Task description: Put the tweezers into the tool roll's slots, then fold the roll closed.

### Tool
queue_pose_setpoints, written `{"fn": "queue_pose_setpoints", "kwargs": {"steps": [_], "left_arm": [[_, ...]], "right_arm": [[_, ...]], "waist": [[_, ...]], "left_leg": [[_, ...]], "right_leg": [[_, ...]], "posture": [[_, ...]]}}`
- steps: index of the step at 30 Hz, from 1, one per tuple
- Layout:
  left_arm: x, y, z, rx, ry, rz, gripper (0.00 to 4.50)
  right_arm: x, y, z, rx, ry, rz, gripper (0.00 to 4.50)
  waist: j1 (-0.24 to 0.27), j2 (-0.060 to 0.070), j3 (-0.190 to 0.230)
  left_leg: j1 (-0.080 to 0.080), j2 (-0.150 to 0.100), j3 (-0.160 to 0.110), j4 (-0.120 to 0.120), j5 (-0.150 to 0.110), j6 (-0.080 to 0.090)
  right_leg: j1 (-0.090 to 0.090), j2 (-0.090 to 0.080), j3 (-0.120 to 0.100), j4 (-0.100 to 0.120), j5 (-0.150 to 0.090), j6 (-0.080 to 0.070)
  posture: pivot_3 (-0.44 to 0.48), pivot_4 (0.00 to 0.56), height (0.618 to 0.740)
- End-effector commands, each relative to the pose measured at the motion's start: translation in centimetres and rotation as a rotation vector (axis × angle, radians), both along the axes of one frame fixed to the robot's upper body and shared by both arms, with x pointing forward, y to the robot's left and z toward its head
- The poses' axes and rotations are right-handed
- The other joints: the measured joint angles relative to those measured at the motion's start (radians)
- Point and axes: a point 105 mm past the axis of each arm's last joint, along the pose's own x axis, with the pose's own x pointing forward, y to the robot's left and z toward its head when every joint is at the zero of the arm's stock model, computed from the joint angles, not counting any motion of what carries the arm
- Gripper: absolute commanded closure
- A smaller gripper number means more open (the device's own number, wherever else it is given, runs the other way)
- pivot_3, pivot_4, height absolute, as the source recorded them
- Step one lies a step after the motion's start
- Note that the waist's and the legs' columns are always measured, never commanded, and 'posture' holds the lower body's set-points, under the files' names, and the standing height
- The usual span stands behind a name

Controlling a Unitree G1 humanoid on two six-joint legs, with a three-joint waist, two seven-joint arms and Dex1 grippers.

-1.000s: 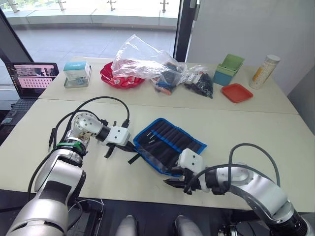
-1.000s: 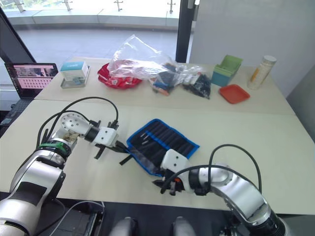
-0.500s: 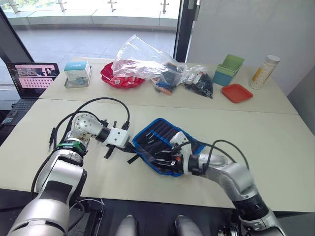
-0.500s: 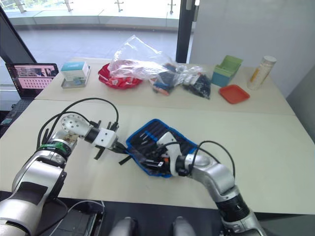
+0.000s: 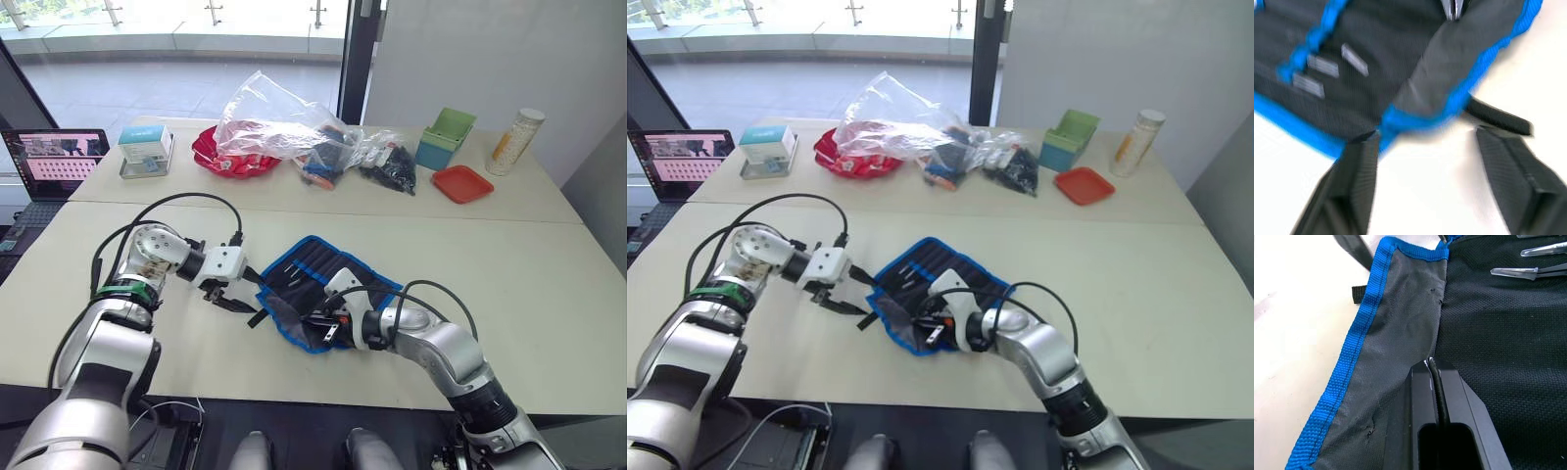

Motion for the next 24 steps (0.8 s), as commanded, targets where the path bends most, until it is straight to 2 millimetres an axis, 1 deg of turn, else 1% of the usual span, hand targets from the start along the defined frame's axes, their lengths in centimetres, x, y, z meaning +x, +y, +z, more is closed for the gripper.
{"fn": "queue_pose_setpoints", "kwargs": {"steps": [1,3,4,5,7,9,12,14,15,18,19,22,24], "left_arm": [[-0.2,-1.8,4.1,-0.238,0.090,0.039,1.33],[-0.7,-2.4,5.5,-0.331,0.152,0.043,1.33],[-1.1,-2.7,5.9,-0.363,0.171,0.034,1.88],[-1.6,-3.0,6.1,-0.388,0.187,0.023,2.12],[-1.6,-3.9,6.2,-0.453,0.179,0.067,2.78],[-1.1,-4.9,5.5,-0.502,0.154,0.160,3.45],[-0.6,-5.4,3.5,-0.509,0.100,0.282,4.45],[-0.5,-5.5,2.6,-0.502,0.076,0.324,4.45],[-0.5,-5.4,1.8,-0.492,0.074,0.352,4.45],[-1.3,-4.2,-2.7,-0.466,0.115,0.463,4.45],[-1.5,-3.7,-3.8,-0.440,0.109,0.487,4.45],[-1.4,-2.8,-5.3,-0.422,0.088,0.557,4.45],[-1.9,-2.6,-6.4,-0.399,0.081,0.559,4.45]], "right_arm": [[-0.5,-0.4,-2.9,-0.082,0.097,-0.019,4.50],[-0.5,-0.5,-2.9,-0.086,0.092,-0.019,4.50],[-0.4,-0.5,-2.9,-0.087,0.091,-0.019,4.50],[-0.4,-0.5,-2.9,-0.087,0.091,-0.019,4.50],[-0.5,-0.5,-2.9,-0.088,0.091,-0.014,4.50],[-0.6,-0.4,-2.9,-0.086,0.092,-0.005,4.50],[-0.8,-0.3,-2.8,-0.089,0.089,0.007,4.50],[-0.8,-0.3,-2.7,-0.090,0.087,0.010,4.50],[-0.9,-0.3,-2.7,-0.089,0.086,0.011,4.50],[-0.8,-0.4,-2.2,-0.090,0.077,0.018,4.50],[-0.7,-0.4,-2.2,-0.090,0.076,0.019,4.50],[-0.7,-0.5,-2.0,-0.091,0.073,0.023,4.50],[-0.7,-0.5,-1.8,-0.093,0.068,0.029,4.50]], "waist": [[0.001,0.000,0.000],[0.001,0.000,0.000],[0.001,0.000,0.000],[0.001,0.001,0.000],[-0.001,0.004,-0.002],[0.001,0.005,-0.003],[0.002,0.006,-0.003],[0.002,0.006,-0.003],[0.002,0.005,-0.003],[0.001,0.007,-0.004],[0.002,0.008,-0.004],[0.010,0.007,-0.005],[0.012,0.007,-0.005]], "left_leg": [[0.000,0.000,0.000,0.000,0.000,0.000],[0.000,0.001,-0.002,0.000,0.000,0.000],[0.000,0.000,-0.002,0.000,0.000,0.000],[0.000,0.001,-0.002,0.000,0.000,0.000],[0.001,0.001,-0.002,0.000,0.000,0.000],[0.002,0.001,-0.002,0.000,0.000,0.000],[0.003,0.001,-0.002,0.000,0.000,0.000],[0.003,0.001,-0.002,0.000,0.000,0.000],[0.003,0.001,-0.002,0.000,0.000,0.000],[0.004,0.000,-0.002,-0.001,0.000,0.000],[0.005,0.000,-0.002,-0.001,0.000,0.000],[0.007,0.000,-0.002,-0.002,0.000,0.000],[0.015,0.000,-0.002,-0.004,0.000,0.000]], "right_leg": [[0.000,0.000,0.000,0.000,0.000,0.000],[0.001,0.000,-0.002,0.000,0.000,0.000],[0.001,0.000,-0.003,0.001,0.000,0.000],[0.002,0.000,-0.003,0.001,0.000,0.000],[0.002,0.000,-0.003,0.001,0.000,0.000],[0.003,0.000,-0.003,0.001,0.000,0.000],[0.004,0.000,-0.003,0.000,0.000,0.000],[0.004,0.000,-0.003,0.000,0.000,0.000],[0.004,0.000,-0.003,0.001,0.000,0.000],[0.004,0.000,-0.002,0.000,0.000,0.000],[0.005,-0.001,-0.002,0.000,0.000,0.000],[0.008,-0.001,-0.004,-0.001,0.000,0.000],[0.016,-0.001,-0.004,-0.004,0.000,0.000]], "posture": [[0.000,0.150,0.723],[0.000,0.150,0.723],[0.000,0.150,0.723],[0.000,0.150,0.723],[0.000,0.150,0.723],[0.000,0.150,0.723],[0.000,0.150,0.723],[0.000,0.150,0.723],[0.000,0.150,0.723],[0.000,0.150,0.723],[0.000,0.150,0.723],[0.000,0.150,0.723],[0.000,0.150,0.723]]}}
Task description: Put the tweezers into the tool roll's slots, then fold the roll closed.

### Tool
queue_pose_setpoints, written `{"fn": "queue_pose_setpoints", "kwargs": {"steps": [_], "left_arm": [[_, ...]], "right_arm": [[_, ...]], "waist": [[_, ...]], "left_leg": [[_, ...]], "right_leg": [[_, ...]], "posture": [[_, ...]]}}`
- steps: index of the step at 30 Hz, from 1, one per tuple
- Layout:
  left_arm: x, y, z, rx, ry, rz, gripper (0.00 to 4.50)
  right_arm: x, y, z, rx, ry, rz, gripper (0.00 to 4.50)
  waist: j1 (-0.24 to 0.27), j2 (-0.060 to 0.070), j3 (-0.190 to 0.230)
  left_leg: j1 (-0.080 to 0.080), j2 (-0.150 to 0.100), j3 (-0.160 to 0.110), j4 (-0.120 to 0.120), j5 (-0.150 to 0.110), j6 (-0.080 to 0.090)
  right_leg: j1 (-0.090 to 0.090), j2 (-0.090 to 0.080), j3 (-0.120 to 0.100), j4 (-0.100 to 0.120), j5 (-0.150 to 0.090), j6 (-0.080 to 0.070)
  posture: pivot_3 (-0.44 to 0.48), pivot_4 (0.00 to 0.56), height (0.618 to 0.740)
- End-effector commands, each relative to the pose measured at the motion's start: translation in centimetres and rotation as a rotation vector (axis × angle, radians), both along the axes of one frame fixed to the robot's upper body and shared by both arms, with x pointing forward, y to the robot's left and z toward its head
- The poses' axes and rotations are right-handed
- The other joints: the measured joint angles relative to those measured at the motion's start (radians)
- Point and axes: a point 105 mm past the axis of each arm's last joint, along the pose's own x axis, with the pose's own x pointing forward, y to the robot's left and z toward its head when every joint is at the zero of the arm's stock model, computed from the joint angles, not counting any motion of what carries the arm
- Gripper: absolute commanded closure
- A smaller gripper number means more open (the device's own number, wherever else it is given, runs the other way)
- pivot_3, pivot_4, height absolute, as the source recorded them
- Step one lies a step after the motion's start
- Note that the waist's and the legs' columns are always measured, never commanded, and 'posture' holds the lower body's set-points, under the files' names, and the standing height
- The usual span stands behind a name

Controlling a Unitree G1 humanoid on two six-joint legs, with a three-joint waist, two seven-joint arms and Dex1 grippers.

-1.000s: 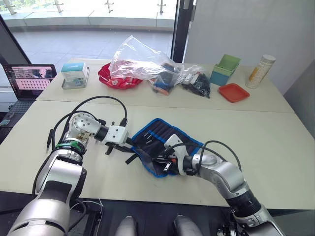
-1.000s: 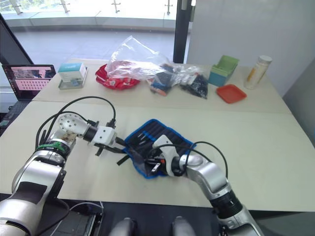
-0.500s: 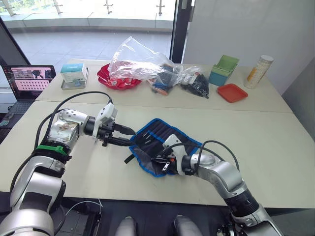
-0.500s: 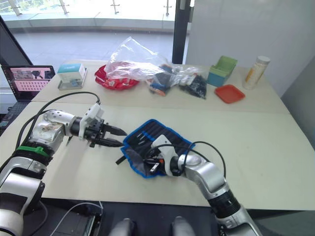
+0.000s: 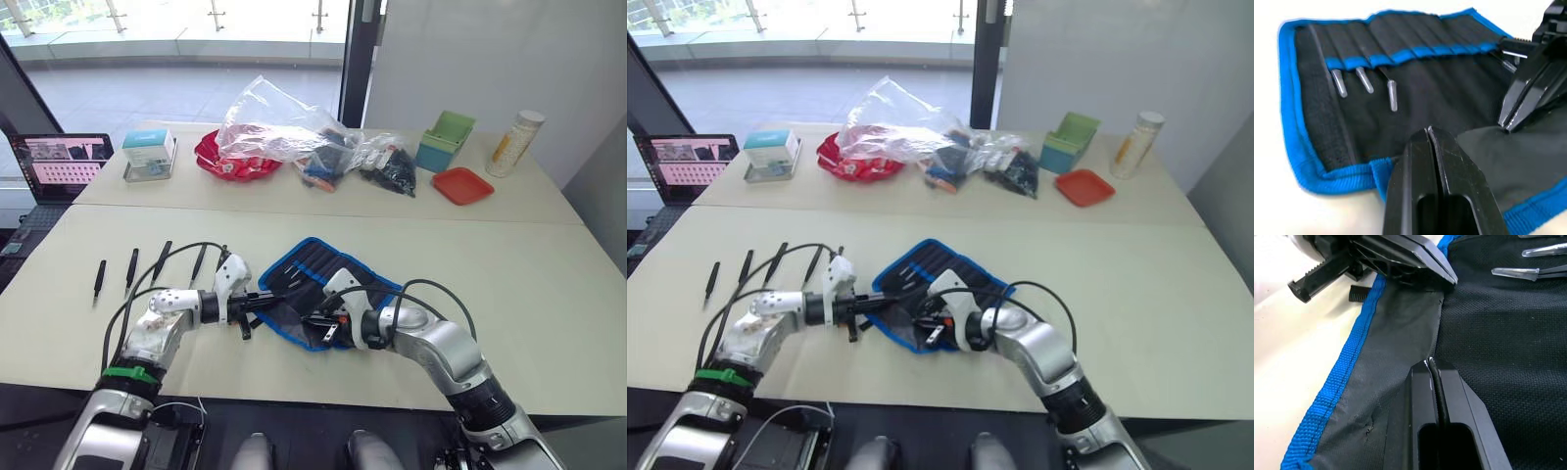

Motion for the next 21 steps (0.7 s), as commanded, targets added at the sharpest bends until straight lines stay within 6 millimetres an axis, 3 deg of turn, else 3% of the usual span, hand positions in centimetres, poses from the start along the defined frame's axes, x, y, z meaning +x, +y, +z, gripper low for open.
{"fn": "queue_pose_setpoints", "kwargs": {"steps": [1,6,11,17,21], "left_arm": [[-0.8,1.4,-3.1,0.063,0.043,0.072,4.45],[-1.7,0.9,-4.8,0.061,0.062,0.080,4.45],[-1.9,0.6,-4.6,0.020,0.063,0.073,4.45],[-1.5,0.6,-4.2,0.032,0.031,0.076,4.45],[-1.6,0.4,-4.2,0.044,0.022,0.058,4.45]], "right_arm": [[-0.8,-0.3,-1.6,-0.053,0.064,0.013,4.50],[-0.5,0.7,0.5,0.001,-0.004,0.068,4.50],[0.9,2.9,3.8,0.137,-0.076,0.108,4.50],[2.8,4.7,1.8,0.083,-0.059,0.128,4.50],[3.2,4.3,1.2,0.050,-0.075,0.137,4.50]], "waist": [[0.000,0.000,0.000],[0.000,0.007,-0.004],[-0.006,0.008,-0.005],[-0.007,0.009,-0.005],[-0.007,0.011,-0.006]], "left_leg": [[0.003,0.000,0.000,-0.002,0.000,0.000],[0.004,0.000,0.000,-0.003,0.000,0.000],[0.005,-0.001,0.000,-0.004,0.000,0.000],[0.007,0.000,0.000,-0.005,0.000,0.000],[0.007,0.000,0.000,-0.005,0.000,0.000]], "right_leg": [[0.003,0.000,0.000,-0.002,0.000,0.000],[0.004,-0.001,0.000,-0.003,0.000,0.000],[0.004,-0.001,0.001,-0.003,0.000,0.000],[0.005,0.000,0.000,-0.003,0.000,0.000],[0.005,0.000,0.000,-0.003,0.000,0.000]], "posture": [[0.000,0.150,0.723],[0.000,0.150,0.723],[0.000,0.150,0.723],[0.000,0.150,0.723],[0.000,0.150,0.723]]}}
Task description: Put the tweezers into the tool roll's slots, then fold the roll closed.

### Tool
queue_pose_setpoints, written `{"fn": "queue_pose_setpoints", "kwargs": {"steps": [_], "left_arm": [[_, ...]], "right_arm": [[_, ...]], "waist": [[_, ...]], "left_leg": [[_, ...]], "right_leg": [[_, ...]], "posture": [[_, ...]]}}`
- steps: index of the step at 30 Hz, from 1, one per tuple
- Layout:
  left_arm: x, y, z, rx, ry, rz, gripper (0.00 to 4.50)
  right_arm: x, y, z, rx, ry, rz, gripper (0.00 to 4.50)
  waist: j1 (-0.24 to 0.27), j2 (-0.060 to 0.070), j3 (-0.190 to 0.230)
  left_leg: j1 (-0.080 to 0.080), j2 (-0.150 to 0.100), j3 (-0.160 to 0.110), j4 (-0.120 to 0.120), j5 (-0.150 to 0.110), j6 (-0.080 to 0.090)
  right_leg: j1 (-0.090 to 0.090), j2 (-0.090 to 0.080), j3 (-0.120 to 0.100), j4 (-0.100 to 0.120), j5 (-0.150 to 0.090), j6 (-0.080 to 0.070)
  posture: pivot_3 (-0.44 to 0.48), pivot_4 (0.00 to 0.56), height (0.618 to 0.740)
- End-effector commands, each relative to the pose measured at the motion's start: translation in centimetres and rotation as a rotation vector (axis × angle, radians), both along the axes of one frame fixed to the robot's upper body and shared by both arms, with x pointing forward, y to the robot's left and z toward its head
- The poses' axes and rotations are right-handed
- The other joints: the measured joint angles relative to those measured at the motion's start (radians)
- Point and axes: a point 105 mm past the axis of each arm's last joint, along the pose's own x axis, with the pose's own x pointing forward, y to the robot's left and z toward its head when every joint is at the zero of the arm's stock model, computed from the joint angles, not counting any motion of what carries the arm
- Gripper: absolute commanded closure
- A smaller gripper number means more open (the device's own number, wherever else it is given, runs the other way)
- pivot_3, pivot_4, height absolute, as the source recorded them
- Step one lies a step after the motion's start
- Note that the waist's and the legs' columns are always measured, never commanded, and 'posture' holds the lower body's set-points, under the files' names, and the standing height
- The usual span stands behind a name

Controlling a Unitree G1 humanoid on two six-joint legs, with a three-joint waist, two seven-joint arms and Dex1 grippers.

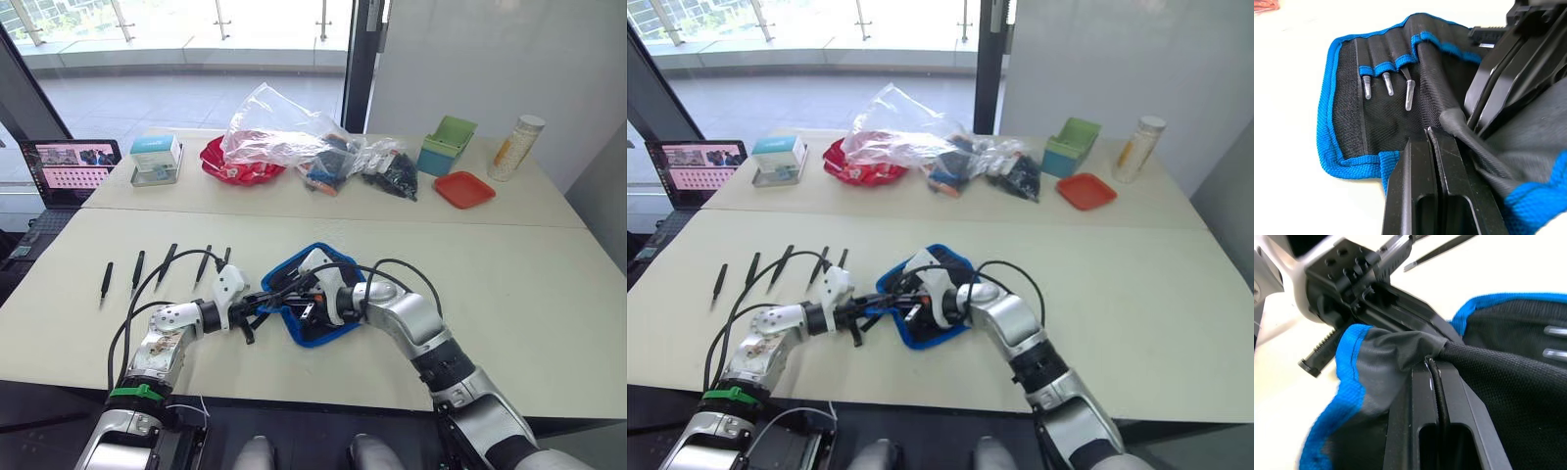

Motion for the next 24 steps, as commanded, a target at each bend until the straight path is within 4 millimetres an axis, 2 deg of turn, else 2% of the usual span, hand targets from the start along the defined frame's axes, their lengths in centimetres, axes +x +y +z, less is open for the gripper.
{"fn": "queue_pose_setpoints", "kwargs": {"steps": [1,3,7,11,15,18,24], "left_arm": [[-1.2,0.2,-3.1,0.059,0.105,-0.010,4.45],[-1.2,0.3,-3.1,0.070,0.102,-0.016,4.45],[-1.1,0.5,-3.0,0.101,0.083,-0.027,4.45],[-0.9,0.6,-2.5,0.099,0.065,-0.027,4.45],[-0.9,0.9,-2.4,0.105,0.057,-0.027,4.50],[-1.0,1.0,-2.4,0.110,0.052,-0.032,4.50],[-1.1,1.1,-2.4,0.116,0.052,-0.042,4.50]], "right_arm": [[0.1,-0.3,0.0,-0.031,-0.034,0.022,4.50],[0.2,-1.2,-0.1,-0.052,-0.036,0.019,4.50],[-0.5,-4.2,-0.1,-0.131,-0.030,0.027,4.50],[-1.7,-5.4,-0.4,-0.180,-0.015,0.044,4.50],[-2.8,-5.7,0.5,-0.164,-0.022,0.052,3.27],[-2.8,-5.6,2.4,-0.095,-0.044,0.051,2.31],[-2.7,-5.0,5.3,0.020,-0.076,0.090,2.31]], "waist": [[0.000,0.001,-0.001],[0.000,0.001,0.000],[0.007,0.001,0.000],[0.011,0.001,0.000],[0.010,0.001,0.000],[0.006,0.001,0.000],[0.002,0.001,0.000]], "left_leg": [[0.000,0.000,0.000,0.000,0.000,0.000],[0.000,0.000,0.000,0.000,0.000,0.000],[-0.001,0.000,0.000,0.000,0.000,0.000],[-0.002,0.000,0.000,0.000,0.000,0.000],[-0.002,0.000,0.000,-0.001,0.000,0.000],[-0.002,0.000,0.000,-0.001,0.000,0.000],[-0.002,0.000,0.000,-0.002,0.000,0.000]], "right_leg": [[0.000,0.000,0.000,0.000,0.000,0.000],[0.000,0.000,0.000,0.001,0.000,0.000],[0.000,0.000,0.000,-0.001,0.000,0.000],[0.000,0.000,0.000,-0.003,0.000,0.000],[0.000,0.000,0.000,-0.004,0.000,0.000],[0.000,0.000,0.000,-0.004,0.000,0.000],[0.000,0.000,0.000,-0.005,0.000,0.000]], "posture": [[0.000,0.150,0.723],[0.000,0.150,0.723],[0.000,0.150,0.723],[0.000,0.150,0.723],[0.000,0.150,0.723],[0.000,0.150,0.723],[0.000,0.150,0.723]]}}
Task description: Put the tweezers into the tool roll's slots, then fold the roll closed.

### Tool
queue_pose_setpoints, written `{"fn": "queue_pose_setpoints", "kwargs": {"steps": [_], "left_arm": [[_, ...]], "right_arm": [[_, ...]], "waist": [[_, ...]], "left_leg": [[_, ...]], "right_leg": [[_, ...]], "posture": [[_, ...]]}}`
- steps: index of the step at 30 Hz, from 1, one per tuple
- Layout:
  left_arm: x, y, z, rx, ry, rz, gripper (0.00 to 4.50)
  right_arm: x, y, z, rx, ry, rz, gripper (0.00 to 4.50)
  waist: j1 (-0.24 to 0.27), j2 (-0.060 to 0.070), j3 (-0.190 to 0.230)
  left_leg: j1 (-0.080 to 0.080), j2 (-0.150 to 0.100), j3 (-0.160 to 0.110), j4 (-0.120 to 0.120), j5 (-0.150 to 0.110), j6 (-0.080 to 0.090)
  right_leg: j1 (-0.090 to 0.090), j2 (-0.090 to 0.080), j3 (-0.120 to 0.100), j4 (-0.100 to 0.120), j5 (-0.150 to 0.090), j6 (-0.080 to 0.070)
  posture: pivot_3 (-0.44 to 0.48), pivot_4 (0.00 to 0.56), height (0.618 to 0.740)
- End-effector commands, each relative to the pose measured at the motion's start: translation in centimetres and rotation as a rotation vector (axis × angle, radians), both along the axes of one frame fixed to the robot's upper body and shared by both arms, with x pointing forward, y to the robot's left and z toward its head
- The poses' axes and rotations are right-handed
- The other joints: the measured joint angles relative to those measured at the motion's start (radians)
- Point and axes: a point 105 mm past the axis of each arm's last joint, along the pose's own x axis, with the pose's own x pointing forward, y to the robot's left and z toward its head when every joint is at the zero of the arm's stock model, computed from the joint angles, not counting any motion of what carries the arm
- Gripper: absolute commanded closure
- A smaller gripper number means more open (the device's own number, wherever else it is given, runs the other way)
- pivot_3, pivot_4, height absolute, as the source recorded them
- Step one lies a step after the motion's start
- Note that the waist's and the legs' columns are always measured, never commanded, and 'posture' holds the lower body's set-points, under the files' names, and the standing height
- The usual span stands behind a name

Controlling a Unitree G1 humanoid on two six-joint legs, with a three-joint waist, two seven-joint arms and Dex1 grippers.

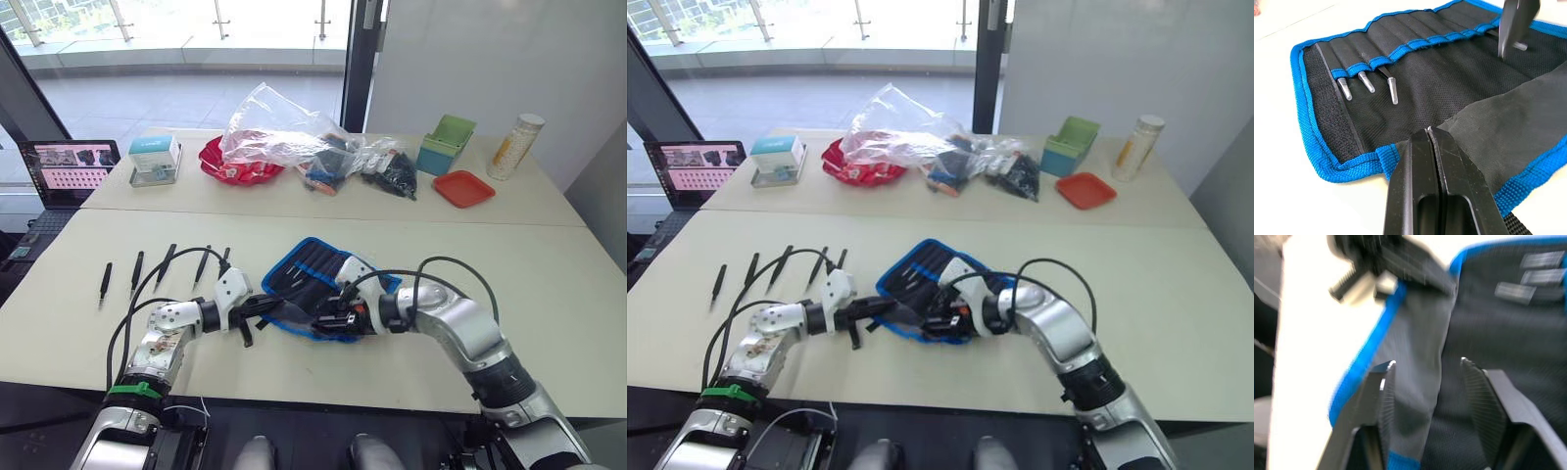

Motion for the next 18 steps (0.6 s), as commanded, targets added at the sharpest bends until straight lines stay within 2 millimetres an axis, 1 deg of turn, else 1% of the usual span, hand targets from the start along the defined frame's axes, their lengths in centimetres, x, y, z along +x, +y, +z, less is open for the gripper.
{"fn": "queue_pose_setpoints", "kwargs": {"steps": [1,4,7,10,12,13,15,18], "left_arm": [[-0.9,1.0,-2.6,0.067,0.091,0.009,4.50],[-0.8,0.7,-2.4,0.064,0.086,0.006,4.50],[-0.8,0.6,-2.3,0.064,0.083,0.005,4.50],[-0.9,0.7,-2.3,0.062,0.086,0.010,4.50],[-1.1,0.8,-2.5,0.065,0.087,0.011,4.50],[-1.1,0.8,-2.5,0.068,0.085,0.013,4.50],[-1.1,1.0,-2.4,0.072,0.081,0.018,4.50],[-0.8,1.4,-2.0,0.071,0.068,0.039,4.50]], "right_arm": [[0.0,1.6,3.1,0.118,-0.053,0.075,2.56],[1.7,4.7,2.0,0.134,-0.051,0.096,3.44],[2.4,6.0,0.8,0.132,-0.060,0.117,4.49],[2.5,7.3,-0.2,0.130,-0.059,0.146,4.49],[2.4,7.6,-1.8,0.097,-0.039,0.151,4.49],[2.6,7.5,-2.7,0.077,-0.023,0.136,4.49],[3.0,7.0,-3.8,0.056,-0.004,0.104,4.49],[3.1,4.8,-6.4,0.004,0.032,0.057,4.49]], "waist": [[-0.002,0.000,0.000],[-0.010,0.000,0.000],[-0.005,0.000,0.000],[-0.001,0.000,0.000],[-0.002,0.000,0.000],[-0.004,0.000,0.000],[-0.007,0.000,0.000],[-0.007,0.000,0.000]], "left_leg": [[0.000,0.000,0.000,0.000,0.000,0.000],[0.002,0.001,0.000,-0.001,0.000,0.000],[0.002,0.001,-0.001,-0.002,0.000,0.000],[-0.001,0.000,0.000,-0.002,0.000,0.000],[-0.002,0.000,0.000,-0.002,0.000,0.000],[-0.001,0.000,-0.001,-0.002,0.000,0.000],[0.001,0.001,0.000,-0.004,0.000,0.000],[0.005,0.002,0.000,-0.006,0.000,0.000]], "right_leg": [[0.000,0.000,0.000,0.000,0.000,0.000],[0.000,0.001,0.000,0.000,0.000,0.000],[0.000,0.001,-0.001,0.000,0.000,0.000],[0.000,0.000,-0.002,-0.001,0.000,0.000],[-0.001,-0.001,-0.002,-0.002,0.000,0.000],[-0.001,-0.001,-0.002,-0.002,0.000,0.000],[-0.001,0.000,-0.002,-0.001,0.000,0.000],[0.001,0.001,-0.002,-0.001,0.000,0.000]], "posture": [[0.000,0.150,0.723],[0.000,0.150,0.723],[0.000,0.150,0.723],[0.000,0.150,0.723],[0.000,0.150,0.723],[0.000,0.150,0.723],[0.000,0.150,0.723],[0.000,0.150,0.723]]}}
